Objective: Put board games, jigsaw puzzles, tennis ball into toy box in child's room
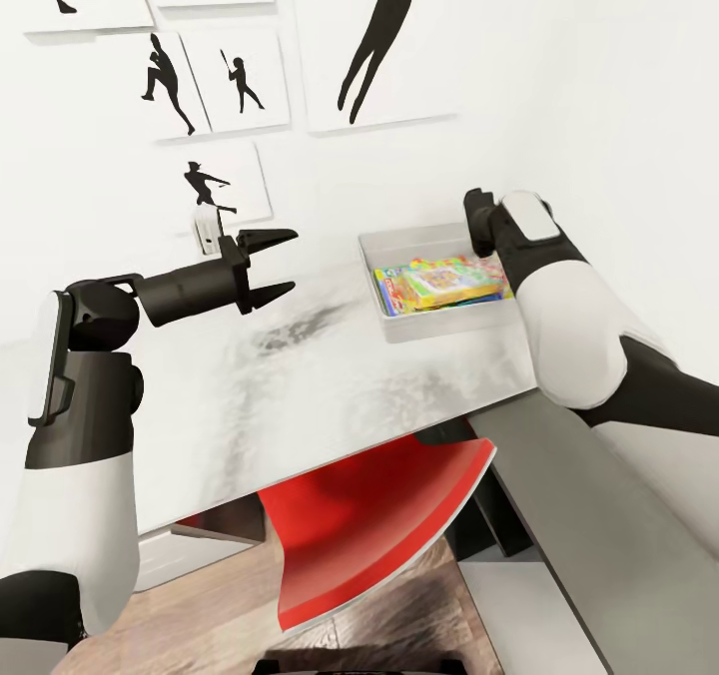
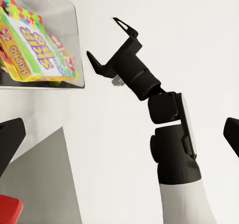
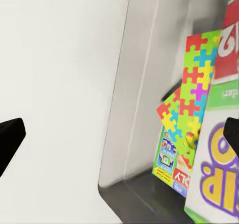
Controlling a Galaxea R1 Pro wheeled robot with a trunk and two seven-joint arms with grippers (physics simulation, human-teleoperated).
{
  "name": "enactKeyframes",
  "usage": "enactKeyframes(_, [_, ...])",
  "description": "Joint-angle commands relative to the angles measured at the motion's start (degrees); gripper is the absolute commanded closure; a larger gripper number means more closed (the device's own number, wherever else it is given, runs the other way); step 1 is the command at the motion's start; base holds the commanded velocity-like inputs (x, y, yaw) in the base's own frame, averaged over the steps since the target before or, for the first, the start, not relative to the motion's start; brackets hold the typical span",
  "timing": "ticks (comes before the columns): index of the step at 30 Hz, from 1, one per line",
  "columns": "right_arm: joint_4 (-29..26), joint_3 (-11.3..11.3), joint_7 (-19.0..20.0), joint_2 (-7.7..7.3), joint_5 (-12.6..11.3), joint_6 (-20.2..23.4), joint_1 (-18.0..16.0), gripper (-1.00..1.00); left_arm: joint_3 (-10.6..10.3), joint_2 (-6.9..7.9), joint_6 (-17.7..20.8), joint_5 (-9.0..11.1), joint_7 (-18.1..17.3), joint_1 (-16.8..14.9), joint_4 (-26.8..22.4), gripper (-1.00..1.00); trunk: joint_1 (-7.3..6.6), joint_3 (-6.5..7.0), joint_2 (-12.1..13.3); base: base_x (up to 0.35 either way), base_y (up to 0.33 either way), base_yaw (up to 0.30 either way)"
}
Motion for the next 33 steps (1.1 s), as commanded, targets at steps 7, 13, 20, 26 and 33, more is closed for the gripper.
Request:
enactKeyframes(7, [-5.3,-0.3,-0.7,-0.02,-0.2,5.0,0.7,-1.00,0.1,-0.03,0.1,0.5,0.6,-0.2,0.0,-1.00,0.03,-0.09,-0.1,0.000,0.000,0.000])
enactKeyframes(13, [-13.0,-0.4,-3.5,-0.05,-0.3,9.2,4.1,-1.00,0.0,-0.14,0.1,0.6,0.6,-1.0,0.0,-1.00,0.03,-0.09,-0.1,0.000,0.000,0.000])
enactKeyframes(20, [-27.6,0.0,-5.9,0.20,-0.3,14.7,10.3,-1.00,-0.3,-0.07,0.1,0.5,0.6,-1.3,0.0,-1.00,0.03,-0.09,-0.1,0.000,0.000,0.000])
enactKeyframes(26, [-44.5,6.0,-2.0,0.06,-0.2,20.2,20.4,-1.00,-3.1,0.43,-0.1,-0.7,2.1,-1.4,0.0,-1.00,0.03,-0.09,-0.1,0.000,0.000,0.000])
enactKeyframes(33, [-57.4,13.9,10.6,-2.05,0.4,22.5,32.1,-1.00,-5.0,0.82,-0.2,-4.1,3.0,-1.1,-0.1,-1.00,0.03,-0.11,-0.1,0.000,0.000,0.000])
